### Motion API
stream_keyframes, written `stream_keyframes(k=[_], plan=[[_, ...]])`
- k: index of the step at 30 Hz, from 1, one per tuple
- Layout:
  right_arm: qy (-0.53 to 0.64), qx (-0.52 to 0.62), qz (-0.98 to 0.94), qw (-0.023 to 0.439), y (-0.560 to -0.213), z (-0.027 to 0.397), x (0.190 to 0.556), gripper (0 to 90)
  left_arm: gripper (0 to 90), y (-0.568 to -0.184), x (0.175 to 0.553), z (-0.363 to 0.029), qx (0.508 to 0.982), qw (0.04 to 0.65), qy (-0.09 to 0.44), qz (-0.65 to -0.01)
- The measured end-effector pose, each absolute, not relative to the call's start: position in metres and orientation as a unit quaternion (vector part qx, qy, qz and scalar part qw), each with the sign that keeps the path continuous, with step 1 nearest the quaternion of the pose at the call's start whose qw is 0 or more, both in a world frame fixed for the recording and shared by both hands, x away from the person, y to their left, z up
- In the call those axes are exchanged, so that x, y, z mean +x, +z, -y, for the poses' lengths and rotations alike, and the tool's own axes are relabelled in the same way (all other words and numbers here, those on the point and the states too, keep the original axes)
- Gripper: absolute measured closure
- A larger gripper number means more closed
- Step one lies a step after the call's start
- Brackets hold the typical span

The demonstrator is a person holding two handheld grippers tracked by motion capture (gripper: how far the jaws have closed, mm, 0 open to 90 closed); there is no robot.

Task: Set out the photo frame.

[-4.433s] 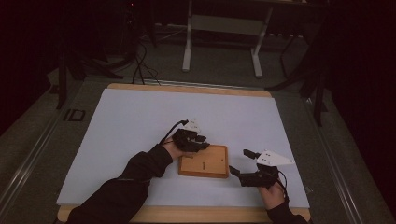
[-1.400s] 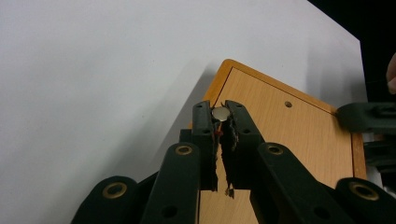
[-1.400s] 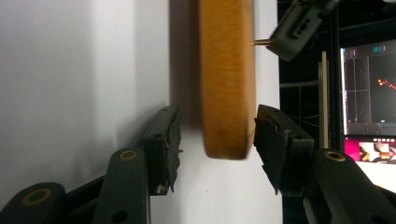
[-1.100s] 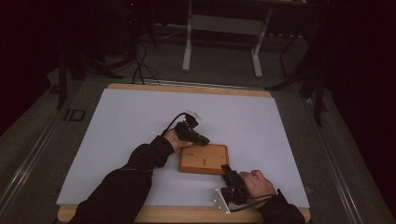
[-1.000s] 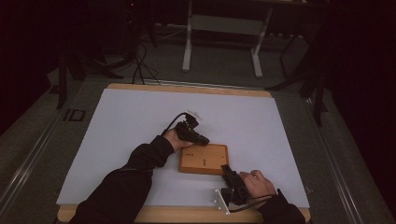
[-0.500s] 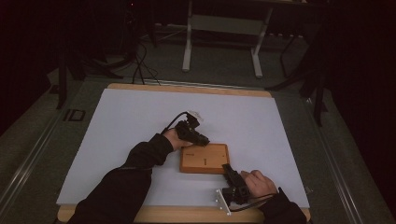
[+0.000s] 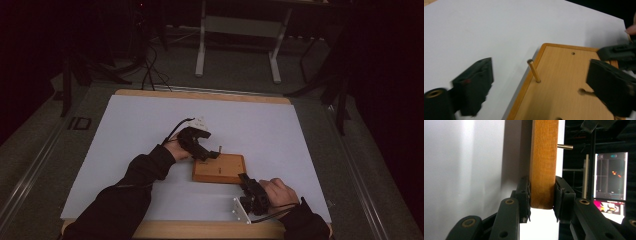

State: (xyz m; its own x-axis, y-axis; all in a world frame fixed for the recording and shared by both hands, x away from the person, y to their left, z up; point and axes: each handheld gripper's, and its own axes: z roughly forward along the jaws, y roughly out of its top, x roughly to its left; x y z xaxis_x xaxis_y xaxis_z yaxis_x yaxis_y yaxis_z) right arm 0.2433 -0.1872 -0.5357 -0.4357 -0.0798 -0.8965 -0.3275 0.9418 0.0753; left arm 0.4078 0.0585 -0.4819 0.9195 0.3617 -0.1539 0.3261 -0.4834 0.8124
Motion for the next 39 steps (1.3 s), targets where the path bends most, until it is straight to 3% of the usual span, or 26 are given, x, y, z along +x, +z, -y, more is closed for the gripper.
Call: stream_keyframes(k=[6,27,39], plan=[[0.127,-0.113,-0.851,0.496,-0.526,0.187,0.247,69.2,6.1,-0.478,0.398,-0.072,0.855,0.479,0.053,-0.192],[0.15,-0.091,-0.896,0.408,-0.485,0.187,0.273,70.0,2.7,-0.475,0.356,-0.139,0.823,0.508,0.068,-0.244],[0.155,-0.082,-0.919,0.352,-0.464,0.187,0.295,70.0,2.7,-0.485,0.315,-0.157,0.829,0.504,0.063,-0.233]])
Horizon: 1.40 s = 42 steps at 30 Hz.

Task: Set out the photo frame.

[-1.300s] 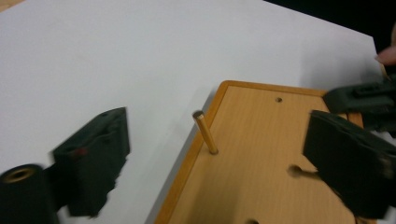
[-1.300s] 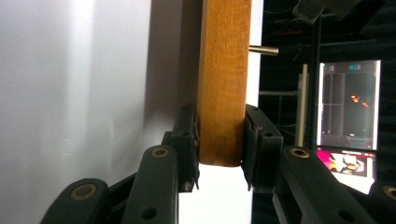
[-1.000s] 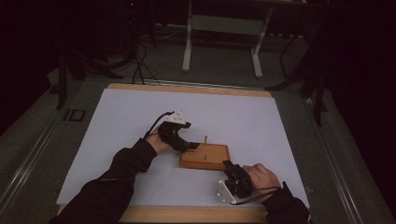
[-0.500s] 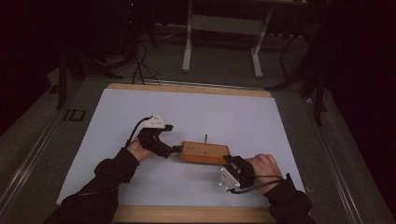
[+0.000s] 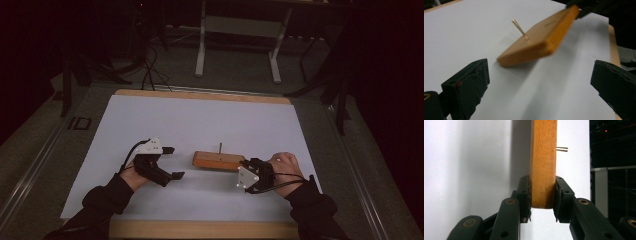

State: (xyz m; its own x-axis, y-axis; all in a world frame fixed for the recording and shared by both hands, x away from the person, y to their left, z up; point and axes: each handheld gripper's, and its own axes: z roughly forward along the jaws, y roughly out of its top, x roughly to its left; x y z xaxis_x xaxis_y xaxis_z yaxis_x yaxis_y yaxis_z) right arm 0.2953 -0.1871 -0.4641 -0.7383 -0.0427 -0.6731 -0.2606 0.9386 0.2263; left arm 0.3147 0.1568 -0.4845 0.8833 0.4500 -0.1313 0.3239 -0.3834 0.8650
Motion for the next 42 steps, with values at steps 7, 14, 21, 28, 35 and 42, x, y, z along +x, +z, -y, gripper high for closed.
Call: stream_keyframes(k=[7,14,21,28,35,42], plan=[[0.158,-0.076,-0.933,0.315,-0.452,0.187,0.311,70.0,2.6,-0.492,0.295,-0.157,0.828,0.507,0.059,-0.233],[0.159,-0.069,-0.944,0.282,-0.443,0.187,0.325,70.0,2.6,-0.5,0.291,-0.158,0.826,0.508,0.059,-0.237],[0.159,-0.059,-0.955,0.241,-0.434,0.187,0.342,70.0,2.6,-0.505,0.29,-0.16,0.822,0.512,0.064,-0.239],[0.155,-0.047,-0.966,0.2,-0.425,0.186,0.364,69.9,2.6,-0.51,0.291,-0.158,0.824,0.509,0.064,-0.24],[0.165,-0.026,-0.972,0.164,-0.419,0.187,0.384,69.5,2.6,-0.512,0.292,-0.159,0.821,0.512,0.061,-0.244],[0.164,-0.01,-0.978,0.129,-0.414,0.186,0.407,68.6,2.6,-0.514,0.292,-0.158,0.821,0.513,0.058,-0.244]])
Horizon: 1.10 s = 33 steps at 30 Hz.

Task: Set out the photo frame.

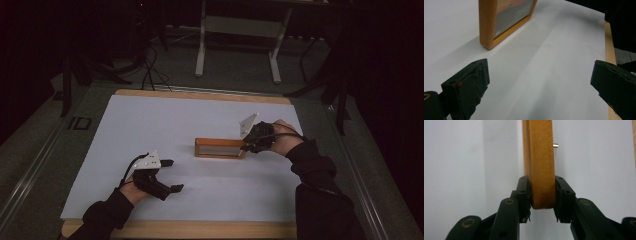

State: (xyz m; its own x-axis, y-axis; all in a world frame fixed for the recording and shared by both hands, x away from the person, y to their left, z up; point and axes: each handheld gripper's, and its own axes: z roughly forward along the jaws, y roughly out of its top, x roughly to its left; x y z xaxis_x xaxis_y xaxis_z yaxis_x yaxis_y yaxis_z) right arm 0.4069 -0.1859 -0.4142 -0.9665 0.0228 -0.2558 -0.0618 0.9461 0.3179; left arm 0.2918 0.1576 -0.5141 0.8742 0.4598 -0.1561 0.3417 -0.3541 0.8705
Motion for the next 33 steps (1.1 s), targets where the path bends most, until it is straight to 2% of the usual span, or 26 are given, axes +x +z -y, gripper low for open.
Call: stream_keyframes(k=[17,33], plan=[[0.157,0.029,-0.983,0.091,-0.412,0.179,0.452,65.3,2.6,-0.517,0.293,-0.16,0.817,0.518,0.056,-0.247],[0.151,0.045,-0.983,0.096,-0.414,0.175,0.458,62.6,2.6,-0.518,0.293,-0.16,0.819,0.517,0.058,-0.244]])
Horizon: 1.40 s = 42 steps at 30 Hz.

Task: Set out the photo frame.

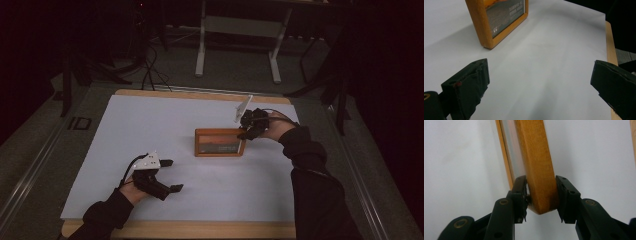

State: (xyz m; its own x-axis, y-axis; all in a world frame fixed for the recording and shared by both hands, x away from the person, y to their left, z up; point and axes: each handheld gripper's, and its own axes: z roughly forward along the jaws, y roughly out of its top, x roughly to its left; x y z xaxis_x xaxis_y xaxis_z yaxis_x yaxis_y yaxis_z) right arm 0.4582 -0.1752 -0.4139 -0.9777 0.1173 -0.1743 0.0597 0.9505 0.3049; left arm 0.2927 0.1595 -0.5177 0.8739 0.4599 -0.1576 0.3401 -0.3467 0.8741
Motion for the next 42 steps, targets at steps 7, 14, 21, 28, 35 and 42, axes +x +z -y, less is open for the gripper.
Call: stream_keyframes(k=[7,14,21,28,35,42], plan=[[0.165,0.06,-0.981,0.084,-0.416,0.178,0.468,61.4,2.6,-0.518,0.293,-0.16,0.819,0.516,0.058,-0.245],[0.159,0.068,-0.982,0.081,-0.42,0.175,0.48,58.0,2.6,-0.518,0.293,-0.16,0.818,0.518,0.057,-0.244],[0.166,0.07,-0.981,0.073,-0.424,0.176,0.49,55.9,2.6,-0.518,0.293,-0.16,0.819,0.517,0.055,-0.244],[0.161,0.074,-0.982,0.07,-0.424,0.173,0.492,55.4,2.6,-0.519,0.293,-0.159,0.819,0.517,0.054,-0.243],[0.161,0.069,-0.98,0.095,-0.419,0.17,0.487,51.8,2.6,-0.52,0.293,-0.159,0.819,0.517,0.051,-0.244],[0.163,0.074,-0.978,0.108,-0.411,0.166,0.482,47.1,2.6,-0.52,0.293,-0.159,0.819,0.516,0.05,-0.244]])
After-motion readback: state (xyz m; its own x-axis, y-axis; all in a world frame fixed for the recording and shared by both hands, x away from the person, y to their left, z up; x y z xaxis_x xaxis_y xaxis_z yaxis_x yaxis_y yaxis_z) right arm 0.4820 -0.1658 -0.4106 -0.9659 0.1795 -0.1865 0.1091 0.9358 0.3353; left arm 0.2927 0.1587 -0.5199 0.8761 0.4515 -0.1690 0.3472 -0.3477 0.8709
